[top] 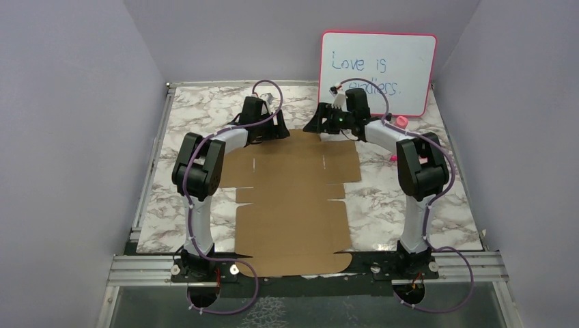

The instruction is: Fold the paper box

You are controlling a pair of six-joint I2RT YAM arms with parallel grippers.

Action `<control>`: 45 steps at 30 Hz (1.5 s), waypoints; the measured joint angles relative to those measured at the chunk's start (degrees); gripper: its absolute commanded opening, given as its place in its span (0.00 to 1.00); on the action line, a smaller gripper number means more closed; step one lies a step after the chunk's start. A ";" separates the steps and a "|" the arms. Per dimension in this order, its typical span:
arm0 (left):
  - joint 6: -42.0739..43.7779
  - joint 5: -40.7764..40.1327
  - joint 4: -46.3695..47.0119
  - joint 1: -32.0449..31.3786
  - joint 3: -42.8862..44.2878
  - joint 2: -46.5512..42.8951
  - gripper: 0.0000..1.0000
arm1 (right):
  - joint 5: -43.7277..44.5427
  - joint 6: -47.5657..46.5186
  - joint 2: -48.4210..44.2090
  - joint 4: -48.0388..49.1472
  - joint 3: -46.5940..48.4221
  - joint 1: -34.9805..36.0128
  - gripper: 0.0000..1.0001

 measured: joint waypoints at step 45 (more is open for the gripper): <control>-5.95 -6.19 -12.26 14.01 -30.80 -39.74 0.97 | 0.76 2.08 -14.08 13.09 -25.97 11.10 0.78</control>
